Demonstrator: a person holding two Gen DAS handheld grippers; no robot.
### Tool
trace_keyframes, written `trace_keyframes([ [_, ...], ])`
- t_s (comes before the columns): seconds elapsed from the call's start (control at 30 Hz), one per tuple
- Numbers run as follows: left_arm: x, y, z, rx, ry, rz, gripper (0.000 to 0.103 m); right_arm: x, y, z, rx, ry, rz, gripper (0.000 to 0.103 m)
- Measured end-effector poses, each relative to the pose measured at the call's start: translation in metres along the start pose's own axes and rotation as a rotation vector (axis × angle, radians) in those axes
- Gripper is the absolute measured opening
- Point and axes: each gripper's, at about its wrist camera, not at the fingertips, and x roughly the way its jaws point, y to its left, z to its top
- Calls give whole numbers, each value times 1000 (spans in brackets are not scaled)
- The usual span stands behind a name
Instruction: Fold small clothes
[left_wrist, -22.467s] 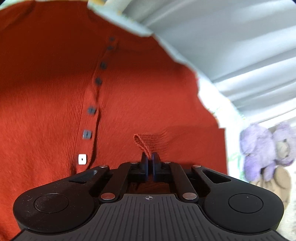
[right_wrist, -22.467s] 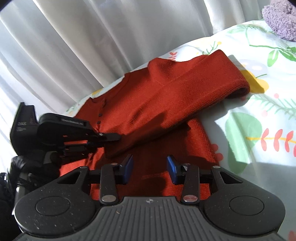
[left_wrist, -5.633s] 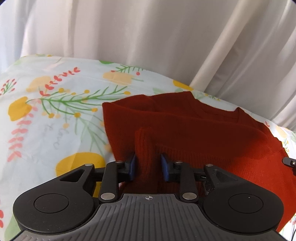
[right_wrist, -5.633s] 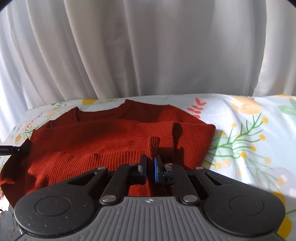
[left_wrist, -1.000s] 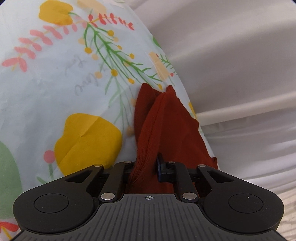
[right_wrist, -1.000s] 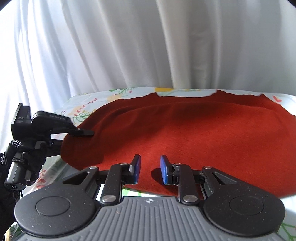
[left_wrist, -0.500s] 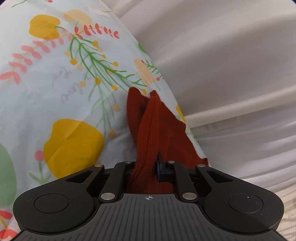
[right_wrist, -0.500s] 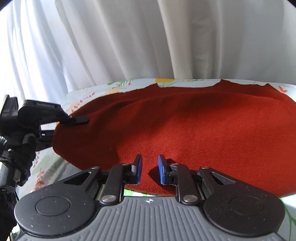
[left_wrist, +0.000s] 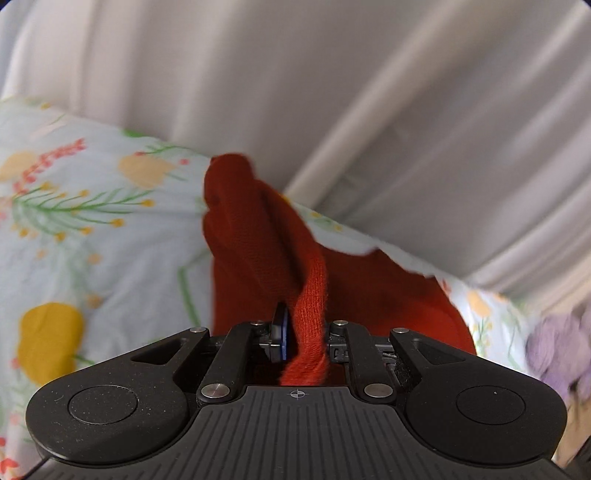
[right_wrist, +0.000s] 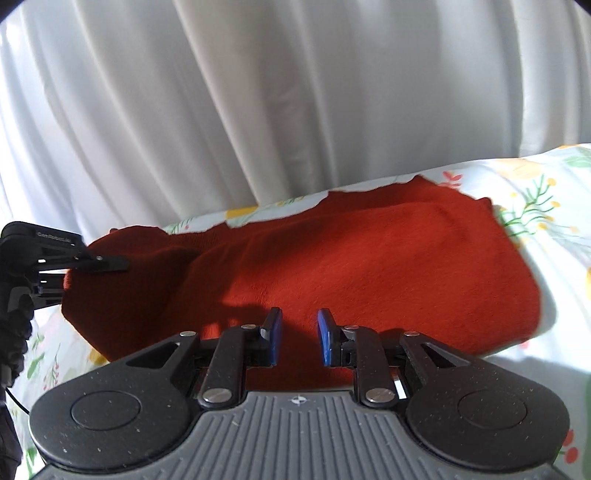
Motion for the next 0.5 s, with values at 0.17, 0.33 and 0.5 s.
trace_keyframes([
  [0.17,44,-46,-30,142,75,49,14,-9,-10,3,27,-14,-7,20],
  [0.33,43,-42,-50,104,81,-59,40,-10,-18,3,53,9,-15,20],
  [0.5,9,-15,-58,-58,137,-240,46,-8,-18,7,58,13,1,20],
])
